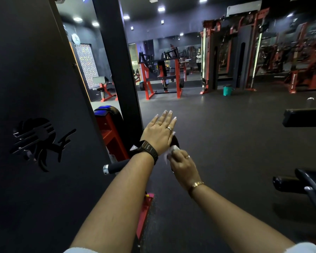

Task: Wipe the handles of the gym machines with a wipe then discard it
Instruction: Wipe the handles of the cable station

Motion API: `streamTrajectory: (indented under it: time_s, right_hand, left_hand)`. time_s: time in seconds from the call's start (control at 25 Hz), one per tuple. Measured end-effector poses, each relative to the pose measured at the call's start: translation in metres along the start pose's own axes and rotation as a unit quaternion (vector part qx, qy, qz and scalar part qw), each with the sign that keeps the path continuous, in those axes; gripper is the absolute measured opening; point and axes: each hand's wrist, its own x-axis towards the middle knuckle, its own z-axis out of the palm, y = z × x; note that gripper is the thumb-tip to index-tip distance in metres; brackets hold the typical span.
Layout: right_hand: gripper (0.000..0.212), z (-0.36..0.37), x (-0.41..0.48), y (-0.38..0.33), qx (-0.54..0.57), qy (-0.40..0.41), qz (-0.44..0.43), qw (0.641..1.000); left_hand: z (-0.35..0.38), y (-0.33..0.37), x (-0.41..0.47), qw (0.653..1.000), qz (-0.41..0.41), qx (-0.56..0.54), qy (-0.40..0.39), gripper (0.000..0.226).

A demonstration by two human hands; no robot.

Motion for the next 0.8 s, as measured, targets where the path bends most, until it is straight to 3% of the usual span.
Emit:
streamTrajectory:
  time_s: [0.08, 0.2, 0.32, 0.44, 0.52, 0.6, 0.8]
  right_hand:
    - [0.021, -0.002, -0.021, 0.002, -0.033, -0.014, -0.068, 0.997]
    - [0.013, -0.004, -0.002, -0.007, 0.013, 0.061, -0.008, 0.998]
    - [0.019, -0.006, 0.031, -0.01, 0.003, 0.133, 0.022, 0.991]
    - [0.025, 0.002, -0.002, 0.002, -0.016, 0.083, -0.046, 0.995]
    - [0.028, 0.001, -0.039, 0.005, -0.045, -0.013, -0.088, 0.995]
    - [0.029, 0.0, -0.05, 0.006, -0.048, -0.06, -0.083, 0.994]
    - [0.013, 0.005, 0.001, -0.004, -0.038, 0.086, -0.048, 0.994]
  left_hand:
    - [0.0, -0.001, 0.0, 1.0, 0.001, -0.001, 0.001, 0.055]
    - [0.001, -0.001, 0.0, 1.0, 0.004, 0.005, -0.001, 0.056]
    - [0.002, -0.001, 0.001, 1.0, -0.002, -0.003, -0.005, 0.056]
    - [0.002, 0.0, 0.001, 1.0, 0.005, -0.004, -0.008, 0.054]
    - [0.001, -0.002, 0.0, 1.0, 0.007, -0.007, -0.008, 0.053]
    - [0.001, -0.002, 0.0, 1.0, 0.006, -0.01, -0.007, 0.053]
    - [0.0, -0.001, 0.002, 1.0, 0.006, -0.008, -0.01, 0.053]
